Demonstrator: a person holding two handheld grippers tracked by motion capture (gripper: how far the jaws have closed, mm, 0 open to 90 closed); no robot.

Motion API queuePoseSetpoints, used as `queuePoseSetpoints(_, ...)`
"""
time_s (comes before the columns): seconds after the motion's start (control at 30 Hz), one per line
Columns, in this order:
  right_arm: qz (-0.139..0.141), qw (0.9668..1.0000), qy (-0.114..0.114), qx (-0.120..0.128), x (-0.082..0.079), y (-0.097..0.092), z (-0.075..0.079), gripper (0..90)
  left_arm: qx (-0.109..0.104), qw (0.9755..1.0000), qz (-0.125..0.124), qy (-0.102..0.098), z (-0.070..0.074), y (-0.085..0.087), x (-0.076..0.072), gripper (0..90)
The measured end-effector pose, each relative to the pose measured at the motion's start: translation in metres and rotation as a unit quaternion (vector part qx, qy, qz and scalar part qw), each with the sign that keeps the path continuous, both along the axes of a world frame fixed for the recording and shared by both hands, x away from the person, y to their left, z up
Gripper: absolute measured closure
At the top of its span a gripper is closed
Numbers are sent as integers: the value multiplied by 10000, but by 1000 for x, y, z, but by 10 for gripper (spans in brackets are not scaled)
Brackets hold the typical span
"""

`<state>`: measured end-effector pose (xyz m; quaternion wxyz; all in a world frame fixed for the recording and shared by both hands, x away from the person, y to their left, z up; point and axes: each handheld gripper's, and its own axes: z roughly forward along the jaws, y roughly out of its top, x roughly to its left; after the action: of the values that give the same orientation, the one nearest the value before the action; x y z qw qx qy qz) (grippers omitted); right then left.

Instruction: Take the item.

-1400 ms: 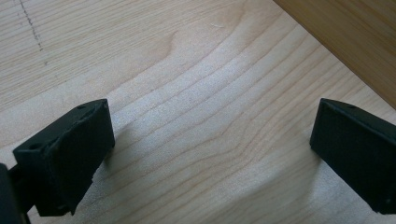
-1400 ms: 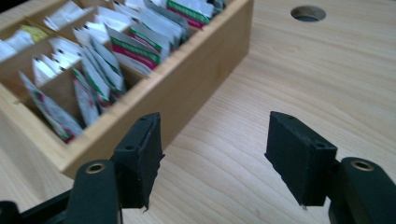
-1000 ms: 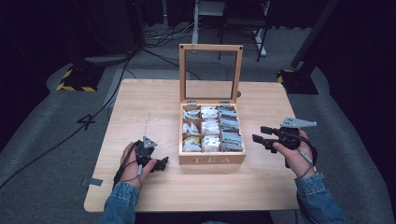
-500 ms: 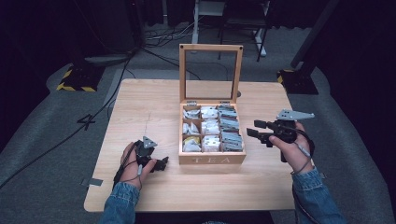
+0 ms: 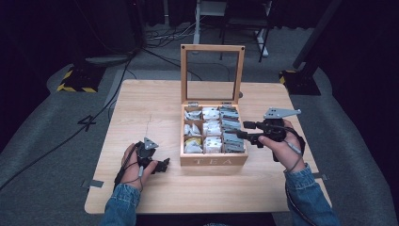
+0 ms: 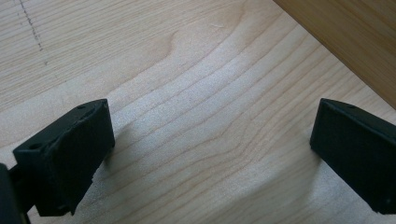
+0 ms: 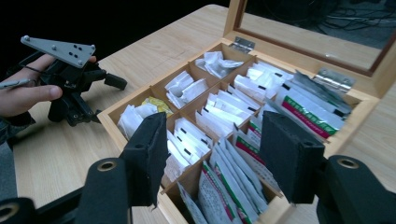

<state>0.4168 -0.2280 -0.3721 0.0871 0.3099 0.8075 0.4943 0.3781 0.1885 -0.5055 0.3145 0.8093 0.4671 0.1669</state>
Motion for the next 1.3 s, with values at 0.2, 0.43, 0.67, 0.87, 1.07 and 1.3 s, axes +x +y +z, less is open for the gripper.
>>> queuePoseSetpoints(0.2, 233, 9997, -77, 49, -4, 17, -5, 445, -5, 10000, 2, 3, 0, 0, 0, 2)
queuePoseSetpoints(0.43, 396, 9992, 20, 0, -4, 28, -15, 481, 8, 10000, 9, 12, 0, 0, -1, 2)
queuePoseSetpoints(0.67, 455, 9989, 80, -14, 0, 38, -19, 502, 7, 10000, 39, 1, 0, 0, -4, 2)
queuePoseSetpoints(0.87, 527, 9982, 243, -170, 2, 48, -30, 539, 19, 10000, 36, -6, 0, 0, -4, 2)
queuePoseSetpoints(1.07, 561, 9969, 476, -277, 3, 57, -40, 600, 19, 10000, 37, -4, 0, 0, -4, 2)
queuePoseSetpoints(1.3, 622, 9950, 573, -523, 3, 67, -50, 632, 19, 10000, 35, -5, 0, 0, -4, 2)
